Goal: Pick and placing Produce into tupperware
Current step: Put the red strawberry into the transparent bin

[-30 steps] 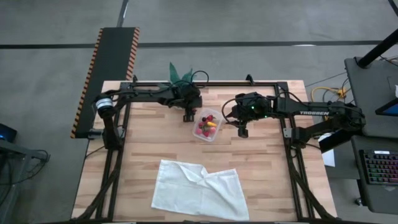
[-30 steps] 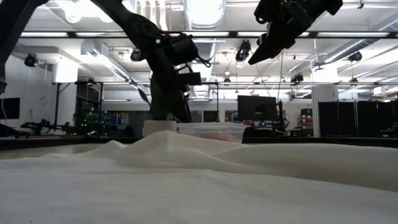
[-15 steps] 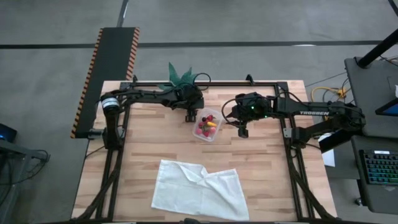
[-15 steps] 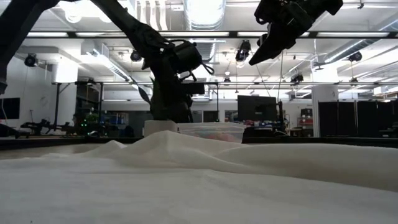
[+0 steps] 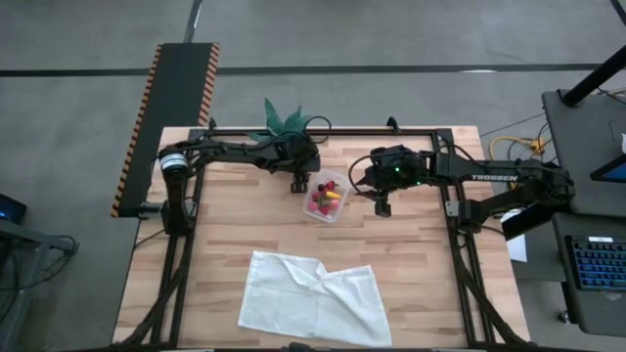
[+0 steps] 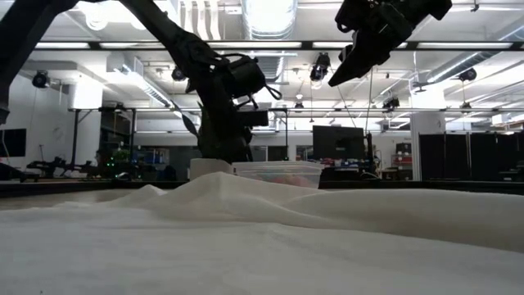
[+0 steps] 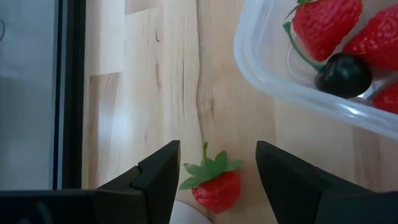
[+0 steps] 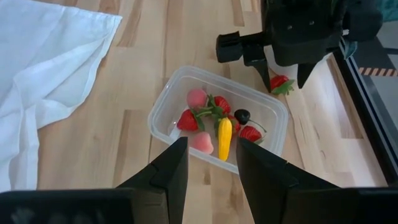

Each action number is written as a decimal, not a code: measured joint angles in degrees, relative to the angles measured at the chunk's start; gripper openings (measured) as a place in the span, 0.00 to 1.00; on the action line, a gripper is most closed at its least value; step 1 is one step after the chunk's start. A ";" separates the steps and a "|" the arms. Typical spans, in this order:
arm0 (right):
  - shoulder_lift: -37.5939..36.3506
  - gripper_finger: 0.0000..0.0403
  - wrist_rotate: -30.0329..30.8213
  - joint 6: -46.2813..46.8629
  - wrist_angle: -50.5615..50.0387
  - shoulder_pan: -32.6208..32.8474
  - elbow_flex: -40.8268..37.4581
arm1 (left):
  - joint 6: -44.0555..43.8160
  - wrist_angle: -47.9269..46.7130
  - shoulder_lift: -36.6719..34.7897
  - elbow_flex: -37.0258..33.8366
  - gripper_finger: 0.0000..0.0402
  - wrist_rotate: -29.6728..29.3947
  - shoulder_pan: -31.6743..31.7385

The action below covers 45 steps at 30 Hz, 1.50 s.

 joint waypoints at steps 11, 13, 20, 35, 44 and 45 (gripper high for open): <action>0.00 0.32 -0.11 0.58 -1.24 0.04 -0.07 | -0.07 1.22 3.03 0.66 0.49 -0.21 0.00; 0.00 0.32 -0.13 0.59 -1.25 0.03 -0.07 | -0.02 1.29 3.03 0.70 0.49 -0.21 0.08; 0.00 0.32 -0.11 0.59 -1.27 0.04 -0.07 | 0.04 1.04 3.03 0.61 0.49 -0.21 0.09; 0.00 0.32 -0.08 0.61 -1.26 0.02 -0.07 | 0.17 0.93 3.03 0.44 0.24 -0.20 0.09; 0.00 0.32 -0.05 0.61 -1.26 0.03 -0.09 | 2.30 0.48 3.03 0.39 0.01 -0.25 0.09; 0.00 0.32 -0.04 0.61 -1.25 0.04 -0.09 | 2.82 0.22 3.03 0.38 0.01 -0.28 0.09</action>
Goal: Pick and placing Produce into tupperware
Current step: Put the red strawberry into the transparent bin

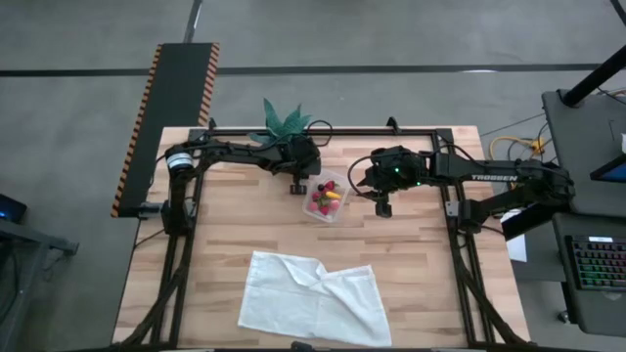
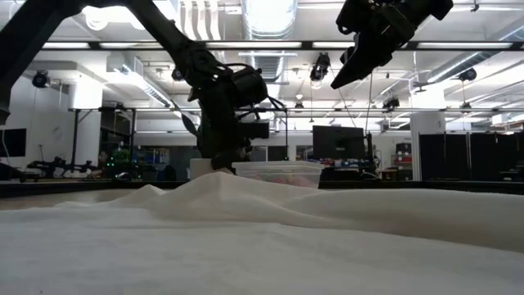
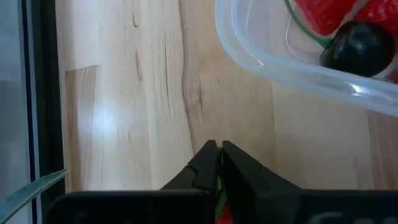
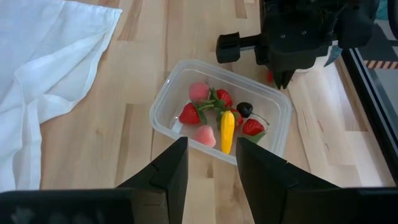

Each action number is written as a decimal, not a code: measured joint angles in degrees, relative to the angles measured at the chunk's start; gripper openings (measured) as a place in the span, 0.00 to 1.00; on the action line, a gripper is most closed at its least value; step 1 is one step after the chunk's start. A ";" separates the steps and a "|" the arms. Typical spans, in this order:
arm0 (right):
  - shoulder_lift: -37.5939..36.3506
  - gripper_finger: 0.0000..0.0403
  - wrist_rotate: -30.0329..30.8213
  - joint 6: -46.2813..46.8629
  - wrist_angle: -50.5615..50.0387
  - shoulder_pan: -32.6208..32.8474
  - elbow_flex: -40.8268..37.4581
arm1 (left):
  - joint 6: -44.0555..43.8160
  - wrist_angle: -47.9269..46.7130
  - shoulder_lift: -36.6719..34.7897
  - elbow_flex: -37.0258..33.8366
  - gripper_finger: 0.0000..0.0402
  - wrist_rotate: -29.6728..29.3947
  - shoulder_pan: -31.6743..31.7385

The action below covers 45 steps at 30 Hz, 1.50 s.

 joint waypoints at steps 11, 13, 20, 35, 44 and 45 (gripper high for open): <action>0.00 0.32 0.02 0.00 0.01 -0.02 0.00 | 0.40 -0.95 0.00 0.27 0.00 -1.38 -0.36; 0.00 0.32 0.02 0.00 0.01 -0.02 0.00 | 0.37 -1.08 0.00 0.50 0.00 -1.42 -0.39; 0.00 0.32 0.01 0.00 -0.01 -0.02 0.00 | -0.07 -2.45 -0.48 0.52 0.00 -1.75 -0.87; 0.00 0.32 0.02 -0.02 0.01 -0.02 0.00 | -1.74 -5.44 -0.98 0.63 0.00 -2.92 -2.22; 0.00 0.32 0.02 -0.04 -0.17 -0.02 0.00 | -3.32 -8.16 -3.79 0.66 0.00 -4.47 -3.61; 0.00 0.32 0.00 -0.04 -0.34 -0.02 0.00 | -3.32 -8.78 -4.06 0.65 0.00 -4.72 -3.80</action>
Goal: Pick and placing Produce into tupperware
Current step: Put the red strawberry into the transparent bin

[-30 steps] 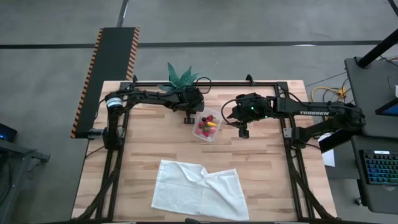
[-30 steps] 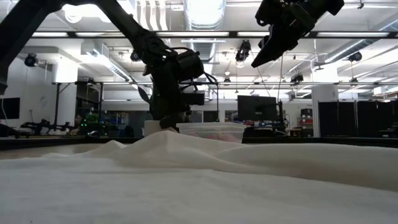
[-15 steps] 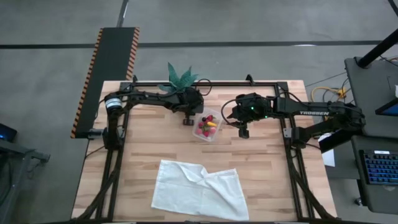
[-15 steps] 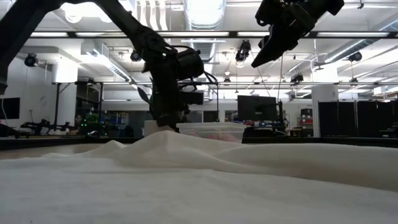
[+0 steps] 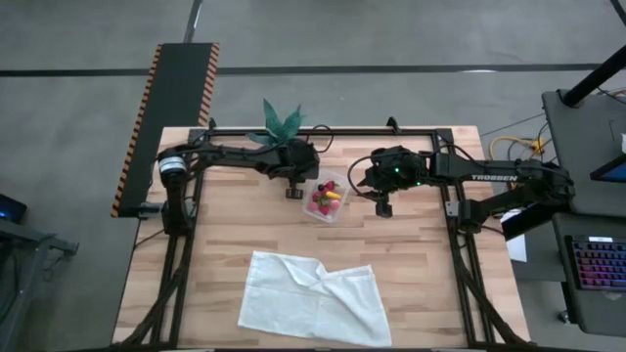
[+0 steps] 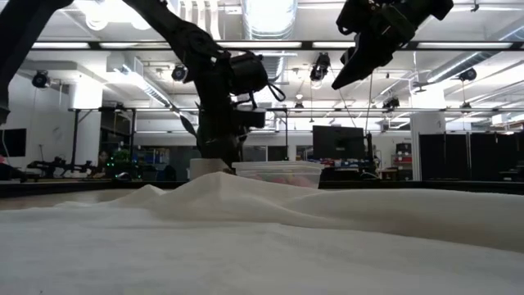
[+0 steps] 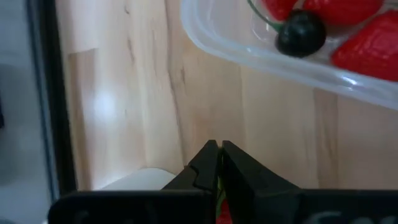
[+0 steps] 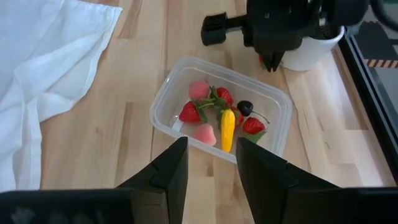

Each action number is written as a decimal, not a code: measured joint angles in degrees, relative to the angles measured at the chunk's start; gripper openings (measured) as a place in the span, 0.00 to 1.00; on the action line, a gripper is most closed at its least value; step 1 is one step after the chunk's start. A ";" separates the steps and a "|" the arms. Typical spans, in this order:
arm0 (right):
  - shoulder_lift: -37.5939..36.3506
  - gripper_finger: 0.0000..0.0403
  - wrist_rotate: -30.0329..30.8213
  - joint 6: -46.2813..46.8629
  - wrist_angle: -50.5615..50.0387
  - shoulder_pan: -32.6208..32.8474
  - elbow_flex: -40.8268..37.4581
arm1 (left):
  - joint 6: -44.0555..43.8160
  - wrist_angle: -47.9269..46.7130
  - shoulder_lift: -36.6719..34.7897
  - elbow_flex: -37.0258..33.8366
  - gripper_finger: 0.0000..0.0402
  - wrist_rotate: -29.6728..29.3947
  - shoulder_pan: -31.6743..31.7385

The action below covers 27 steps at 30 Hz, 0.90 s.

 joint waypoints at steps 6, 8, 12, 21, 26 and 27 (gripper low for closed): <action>0.00 0.32 0.02 -0.02 -0.58 0.00 0.00 | -0.85 0.23 -1.69 0.06 0.00 -0.77 -1.39; 0.00 0.32 0.02 0.00 -0.64 0.00 0.00 | -0.90 -0.07 -2.21 0.05 0.00 -0.81 -1.99; 0.00 0.32 0.02 -0.02 -0.68 -0.02 0.00 | -0.97 -0.28 -3.63 0.04 0.00 -1.13 -3.18; 0.00 0.32 0.04 0.00 -0.64 -0.02 0.00 | -1.49 1.13 -9.62 0.32 0.00 2.01 -5.13; 0.00 0.32 0.04 -0.02 -0.59 -0.01 0.00 | -1.68 5.97 -11.57 0.53 0.00 8.54 -8.05; 0.00 0.32 0.04 -0.02 -0.57 -0.01 0.00 | -1.67 6.05 -11.73 0.63 0.00 9.72 -8.52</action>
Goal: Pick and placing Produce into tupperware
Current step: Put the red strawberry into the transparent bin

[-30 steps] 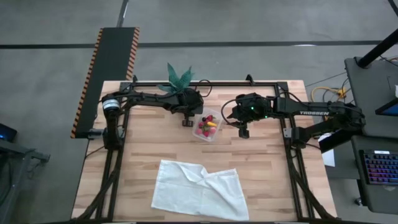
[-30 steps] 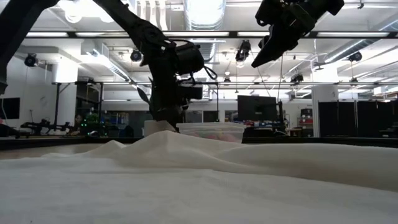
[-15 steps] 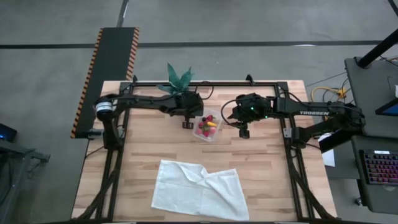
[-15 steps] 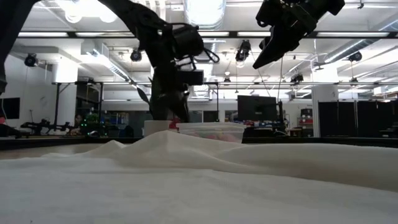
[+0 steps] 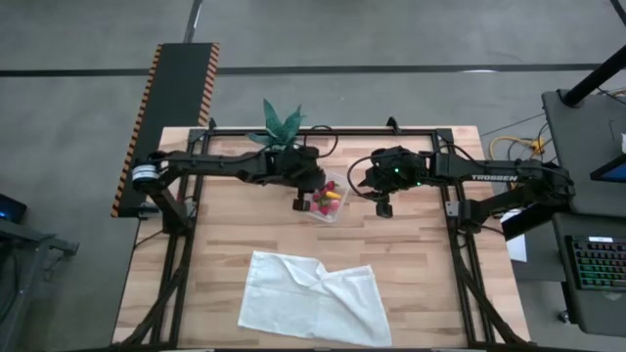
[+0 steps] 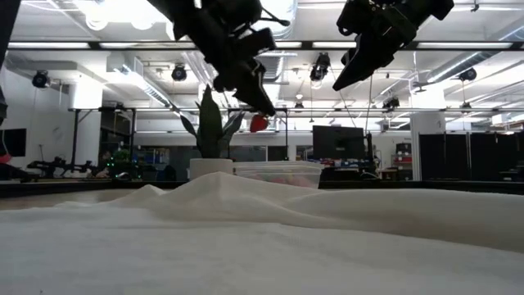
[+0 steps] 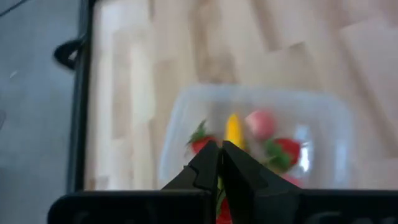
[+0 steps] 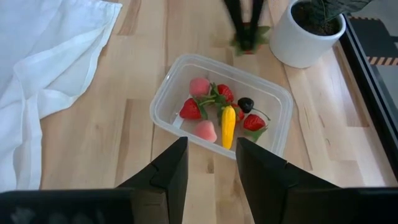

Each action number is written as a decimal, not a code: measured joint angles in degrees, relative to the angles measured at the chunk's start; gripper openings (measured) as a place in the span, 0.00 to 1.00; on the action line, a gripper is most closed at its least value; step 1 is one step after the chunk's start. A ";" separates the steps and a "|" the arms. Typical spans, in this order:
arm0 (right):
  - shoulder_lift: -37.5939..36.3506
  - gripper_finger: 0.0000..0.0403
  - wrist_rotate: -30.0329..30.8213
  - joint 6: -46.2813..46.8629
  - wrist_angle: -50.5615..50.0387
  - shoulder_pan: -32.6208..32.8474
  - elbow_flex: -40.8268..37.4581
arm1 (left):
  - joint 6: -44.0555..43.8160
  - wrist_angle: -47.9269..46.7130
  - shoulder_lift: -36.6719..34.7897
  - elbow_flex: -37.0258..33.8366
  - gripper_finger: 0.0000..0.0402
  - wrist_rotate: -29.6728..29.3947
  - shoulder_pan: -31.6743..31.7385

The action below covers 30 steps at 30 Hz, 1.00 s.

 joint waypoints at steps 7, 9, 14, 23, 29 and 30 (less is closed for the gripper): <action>0.00 0.32 0.00 0.02 0.00 -0.02 0.00 | -1.13 5.37 1.44 -0.12 0.00 7.96 -1.67; 0.00 0.32 0.00 0.02 0.01 -0.02 0.00 | -1.17 5.67 2.29 -0.36 0.00 8.48 -1.56; 0.00 0.32 0.00 0.02 -0.04 -0.02 0.00 | -1.13 6.67 4.67 -0.52 0.00 8.55 -1.56; 0.00 0.32 0.00 0.02 -0.09 -0.02 0.00 | -1.11 9.00 7.86 -0.66 0.00 8.70 -1.38; 0.00 0.32 0.00 0.04 -0.15 -0.02 0.00 | -1.11 9.00 9.89 -0.70 0.00 8.82 -1.34; 0.00 0.32 0.00 0.04 -0.16 -0.02 0.00 | -1.09 9.09 9.98 -0.70 0.00 8.83 -1.34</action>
